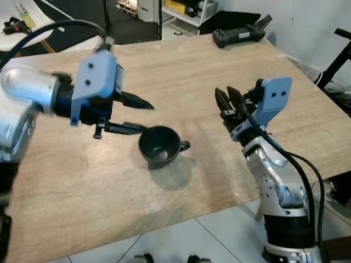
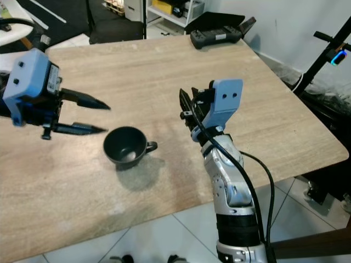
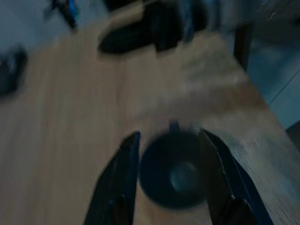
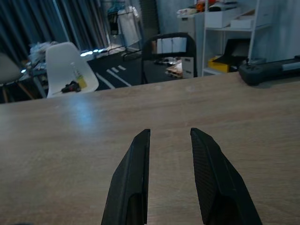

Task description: Setting the table

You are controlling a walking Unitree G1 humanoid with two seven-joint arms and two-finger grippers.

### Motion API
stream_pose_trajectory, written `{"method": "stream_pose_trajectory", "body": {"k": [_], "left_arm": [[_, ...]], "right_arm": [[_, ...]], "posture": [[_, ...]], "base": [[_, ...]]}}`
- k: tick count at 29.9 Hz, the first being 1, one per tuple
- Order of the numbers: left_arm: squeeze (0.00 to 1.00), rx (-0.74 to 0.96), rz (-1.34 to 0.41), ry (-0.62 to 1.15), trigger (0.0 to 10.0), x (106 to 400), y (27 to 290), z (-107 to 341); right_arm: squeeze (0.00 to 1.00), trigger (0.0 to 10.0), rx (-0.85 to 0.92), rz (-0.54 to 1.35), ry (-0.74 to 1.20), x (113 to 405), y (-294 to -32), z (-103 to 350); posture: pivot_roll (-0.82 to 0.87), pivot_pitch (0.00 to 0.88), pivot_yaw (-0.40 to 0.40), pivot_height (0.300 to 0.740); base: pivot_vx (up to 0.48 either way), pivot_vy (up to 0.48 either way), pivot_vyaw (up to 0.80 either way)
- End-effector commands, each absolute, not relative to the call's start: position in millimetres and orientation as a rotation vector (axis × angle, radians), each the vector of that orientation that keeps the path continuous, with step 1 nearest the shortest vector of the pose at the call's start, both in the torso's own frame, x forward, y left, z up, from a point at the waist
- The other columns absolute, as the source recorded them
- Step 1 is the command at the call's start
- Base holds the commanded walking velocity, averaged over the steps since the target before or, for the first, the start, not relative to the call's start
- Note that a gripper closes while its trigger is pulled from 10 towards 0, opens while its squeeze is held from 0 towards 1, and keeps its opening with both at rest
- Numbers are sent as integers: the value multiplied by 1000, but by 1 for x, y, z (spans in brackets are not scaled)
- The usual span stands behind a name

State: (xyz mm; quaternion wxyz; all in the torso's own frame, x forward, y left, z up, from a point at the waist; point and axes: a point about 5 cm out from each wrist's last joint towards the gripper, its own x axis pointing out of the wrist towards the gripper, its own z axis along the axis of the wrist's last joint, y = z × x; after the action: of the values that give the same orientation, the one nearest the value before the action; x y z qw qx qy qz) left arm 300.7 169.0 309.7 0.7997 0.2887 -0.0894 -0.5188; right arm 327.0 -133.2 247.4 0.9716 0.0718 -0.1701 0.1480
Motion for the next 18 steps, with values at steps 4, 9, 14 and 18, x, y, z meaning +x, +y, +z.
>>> {"method": "stream_pose_trajectory", "body": {"k": [4, 9, 14, 18], "left_arm": [[0, 384, -664, -228, 10000, 308, 178, 287], [0, 285, -485, -265, 10000, 308, 179, 281], [0, 136, -162, -261, 10000, 304, 183, 262], [0, 109, -90, -234, 10000, 304, 181, 251]], "right_arm": [[0, 10000, 188, 243, -338, 328, -143, 243], [0, 10000, 190, 224, -343, 329, -147, 244], [0, 10000, 188, 188, -344, 329, -152, 242], [0, 10000, 188, 179, -337, 329, -153, 239]], "posture": [[124, 158, 25, 740], [118, 157, 21, 740], [111, 151, 24, 740], [109, 149, 25, 740]], "base": [[0, 0, 0], [0, 0, 0], [0, 0, 0], [0, 0, 0]]}}
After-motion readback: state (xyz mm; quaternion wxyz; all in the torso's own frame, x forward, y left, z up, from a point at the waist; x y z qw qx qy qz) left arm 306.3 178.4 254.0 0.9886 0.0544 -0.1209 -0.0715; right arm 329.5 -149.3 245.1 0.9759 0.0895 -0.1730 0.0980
